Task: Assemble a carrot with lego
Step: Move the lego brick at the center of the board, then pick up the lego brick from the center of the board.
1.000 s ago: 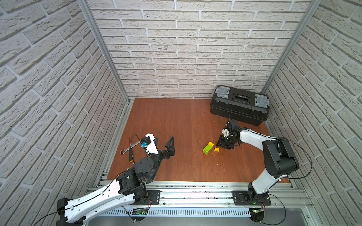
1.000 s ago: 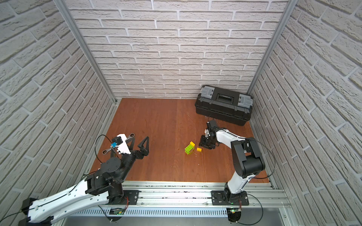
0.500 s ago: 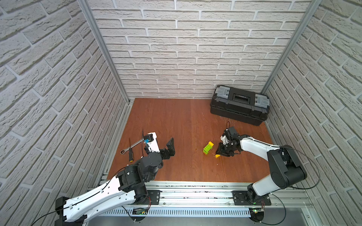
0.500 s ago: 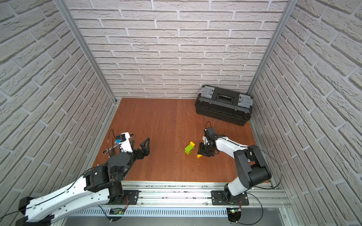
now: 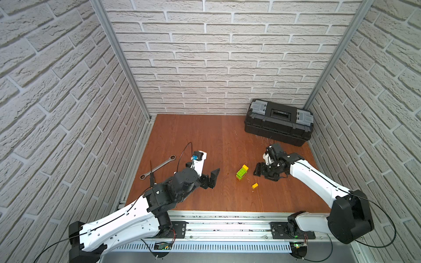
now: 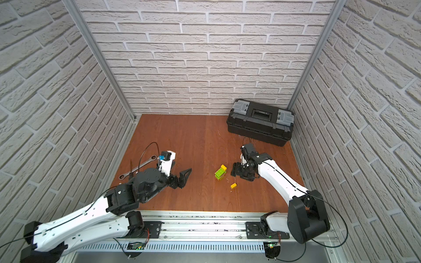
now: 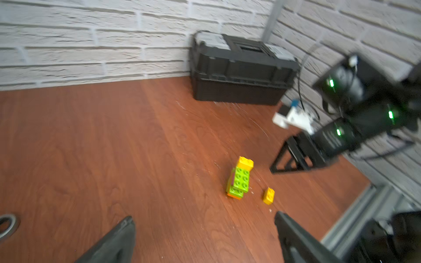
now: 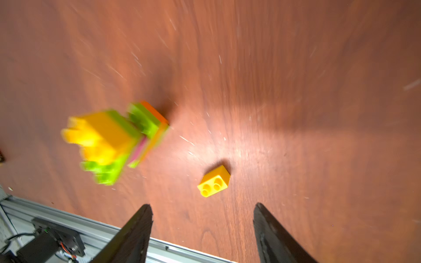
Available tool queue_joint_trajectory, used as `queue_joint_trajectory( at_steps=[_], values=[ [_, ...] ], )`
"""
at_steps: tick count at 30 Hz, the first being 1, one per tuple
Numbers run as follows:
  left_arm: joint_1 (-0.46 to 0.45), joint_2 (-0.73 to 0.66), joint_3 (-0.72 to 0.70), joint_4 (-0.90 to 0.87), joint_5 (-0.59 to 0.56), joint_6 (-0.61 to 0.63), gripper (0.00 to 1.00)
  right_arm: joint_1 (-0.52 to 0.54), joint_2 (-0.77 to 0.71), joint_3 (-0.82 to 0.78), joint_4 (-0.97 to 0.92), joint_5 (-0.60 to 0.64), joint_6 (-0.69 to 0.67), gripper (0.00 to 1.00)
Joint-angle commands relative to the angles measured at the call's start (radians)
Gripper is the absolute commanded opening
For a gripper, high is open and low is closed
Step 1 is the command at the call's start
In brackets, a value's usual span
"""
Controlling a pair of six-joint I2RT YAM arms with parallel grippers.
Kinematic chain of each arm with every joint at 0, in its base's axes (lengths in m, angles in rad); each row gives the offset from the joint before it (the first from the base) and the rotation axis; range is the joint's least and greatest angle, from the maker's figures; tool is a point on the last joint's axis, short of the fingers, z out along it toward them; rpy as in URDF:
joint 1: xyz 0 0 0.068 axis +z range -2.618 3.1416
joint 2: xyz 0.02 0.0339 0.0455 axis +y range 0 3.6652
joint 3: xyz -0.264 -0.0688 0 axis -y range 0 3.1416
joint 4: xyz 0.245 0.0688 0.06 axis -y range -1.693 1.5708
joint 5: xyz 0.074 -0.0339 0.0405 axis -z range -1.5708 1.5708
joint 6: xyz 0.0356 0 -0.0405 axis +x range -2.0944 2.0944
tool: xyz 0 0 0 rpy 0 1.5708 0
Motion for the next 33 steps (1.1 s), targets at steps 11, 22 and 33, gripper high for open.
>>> queue_joint_trajectory(
  at_steps=[11, 22, 33],
  values=[
    [0.024, 0.692, 0.562, -0.235, 0.655, 0.376, 0.77, -0.176, -0.353, 0.235, -0.244, 0.317, -0.182, 0.64],
    [-0.111, 1.094, 0.822, -0.249, 0.590, 0.274, 0.68, -0.227, -0.535, 0.235, -0.269, 0.436, -0.186, 0.47],
    [-0.117, 1.316, 0.963, -0.391, 0.492, 0.187, 0.55, -0.230, -0.552, 0.196, -0.243, 0.363, -0.164, 0.45]
  ],
)
